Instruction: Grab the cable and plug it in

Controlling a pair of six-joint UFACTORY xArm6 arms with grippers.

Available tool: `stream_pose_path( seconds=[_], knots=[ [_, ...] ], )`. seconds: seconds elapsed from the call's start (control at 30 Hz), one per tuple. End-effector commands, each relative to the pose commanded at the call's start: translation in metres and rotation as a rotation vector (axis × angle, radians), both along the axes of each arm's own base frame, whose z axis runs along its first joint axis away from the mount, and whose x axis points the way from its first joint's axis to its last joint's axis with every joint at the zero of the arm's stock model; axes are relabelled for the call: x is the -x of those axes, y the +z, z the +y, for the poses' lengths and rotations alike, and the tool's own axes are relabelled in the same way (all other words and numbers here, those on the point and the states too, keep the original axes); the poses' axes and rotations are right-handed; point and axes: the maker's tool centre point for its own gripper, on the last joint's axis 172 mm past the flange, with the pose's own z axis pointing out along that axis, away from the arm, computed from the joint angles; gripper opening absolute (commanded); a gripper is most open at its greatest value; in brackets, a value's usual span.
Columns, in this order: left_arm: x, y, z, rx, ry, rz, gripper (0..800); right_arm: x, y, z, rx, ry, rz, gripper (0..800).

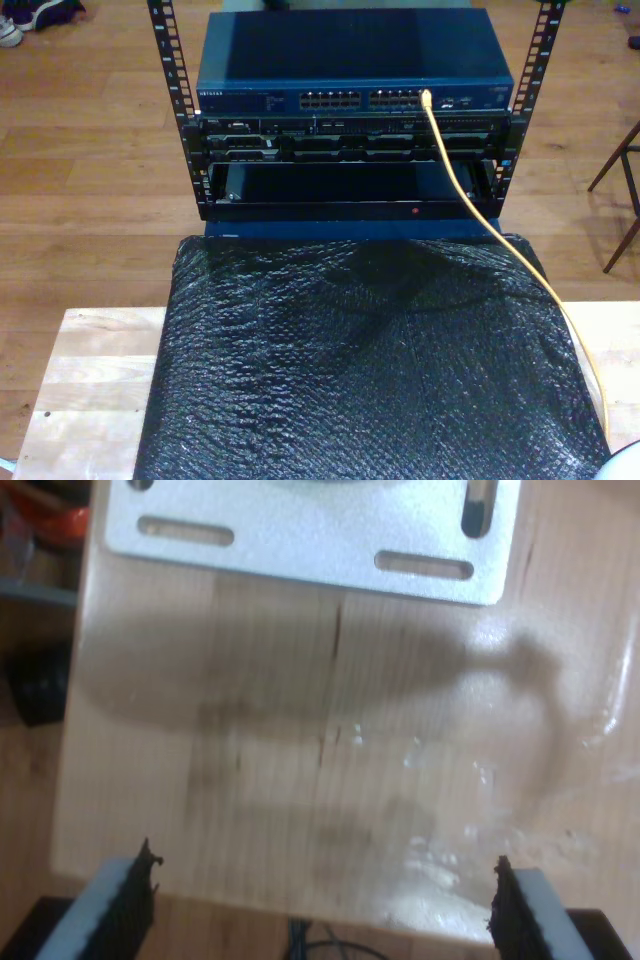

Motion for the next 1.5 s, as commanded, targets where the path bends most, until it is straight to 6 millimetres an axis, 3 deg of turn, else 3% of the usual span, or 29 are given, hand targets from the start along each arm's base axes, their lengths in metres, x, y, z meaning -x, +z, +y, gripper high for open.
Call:
stream_pose_path(
  seconds=[0.2,1.5],
  knots=[
    [0.000,0.000,0.000,0.000,0.000,0.000,800,0.003,-0.016,0.013,-0.031,-0.008,0.001,799],
    [0.000,0.000,0.000,0.000,0.000,0.000,800,0.004,-0.020,0.008,0.007,0.002,-0.012,800]
  ],
)
